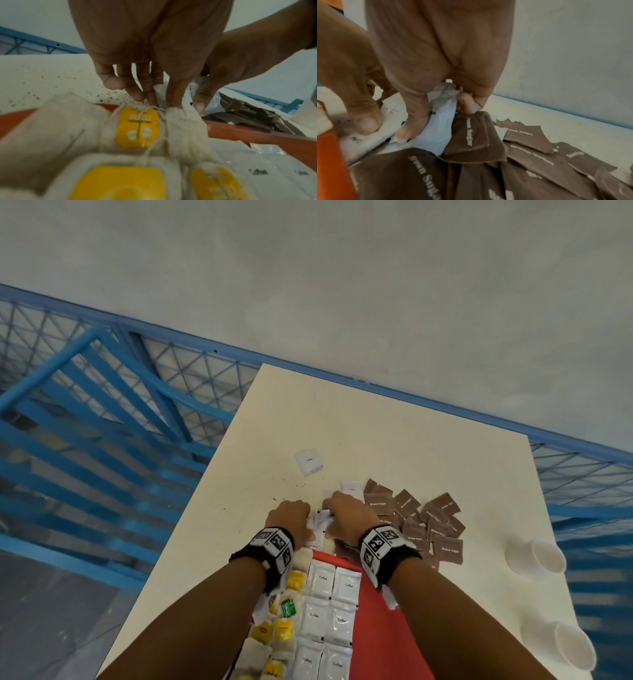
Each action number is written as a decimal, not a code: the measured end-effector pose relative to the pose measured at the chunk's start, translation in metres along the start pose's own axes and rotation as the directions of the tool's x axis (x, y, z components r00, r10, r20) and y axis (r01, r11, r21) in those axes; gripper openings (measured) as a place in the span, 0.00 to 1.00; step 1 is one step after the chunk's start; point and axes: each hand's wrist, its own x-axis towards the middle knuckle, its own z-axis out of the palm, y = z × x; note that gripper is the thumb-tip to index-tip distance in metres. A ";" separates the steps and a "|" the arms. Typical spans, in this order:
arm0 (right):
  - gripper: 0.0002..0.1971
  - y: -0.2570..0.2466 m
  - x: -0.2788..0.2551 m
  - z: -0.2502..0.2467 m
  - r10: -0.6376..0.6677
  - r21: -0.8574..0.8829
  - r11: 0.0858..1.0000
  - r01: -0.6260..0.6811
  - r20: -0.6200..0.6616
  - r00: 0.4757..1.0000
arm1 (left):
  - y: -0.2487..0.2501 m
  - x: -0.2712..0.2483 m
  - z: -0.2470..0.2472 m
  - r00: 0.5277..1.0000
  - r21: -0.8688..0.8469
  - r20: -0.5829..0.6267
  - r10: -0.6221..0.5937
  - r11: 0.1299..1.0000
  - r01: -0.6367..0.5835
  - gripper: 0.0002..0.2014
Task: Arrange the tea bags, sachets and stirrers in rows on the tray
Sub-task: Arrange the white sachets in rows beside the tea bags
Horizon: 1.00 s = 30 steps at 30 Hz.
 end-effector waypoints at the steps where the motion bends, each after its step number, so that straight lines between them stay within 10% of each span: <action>1: 0.08 0.002 -0.003 -0.003 -0.011 0.015 1.000 0.011 -0.006 1.000 | 0.000 0.000 -0.002 1.000 -0.030 -0.003 0.009 1.000 -0.009 0.10; 12: 0.10 0.046 -0.079 -0.067 0.161 0.559 0.829 -0.022 -0.200 0.966 | 0.008 -0.025 -0.041 0.987 -0.540 -0.157 0.039 0.833 -0.119 0.13; 15: 0.12 0.036 -0.119 -0.073 0.247 0.751 0.657 -0.063 -0.136 0.960 | 0.014 -0.046 -0.047 0.996 -0.825 -0.088 0.032 0.558 -0.091 0.12; 19: 0.08 -0.007 -0.170 -0.068 0.043 0.858 0.513 -0.039 0.019 0.999 | 0.023 -0.087 -0.029 0.995 -0.965 0.069 0.072 0.258 0.048 0.16; 24: 0.12 -0.045 -0.197 -0.034 -0.078 0.822 0.567 -0.049 0.113 0.991 | 0.034 -0.152 0.017 0.942 -0.905 0.272 0.197 -0.279 0.320 0.20; 30: 0.22 -0.054 -0.207 0.001 -0.081 0.739 0.660 -0.134 0.247 0.966 | 0.023 -0.186 0.039 0.832 -0.704 0.421 0.360 -0.449 0.551 0.20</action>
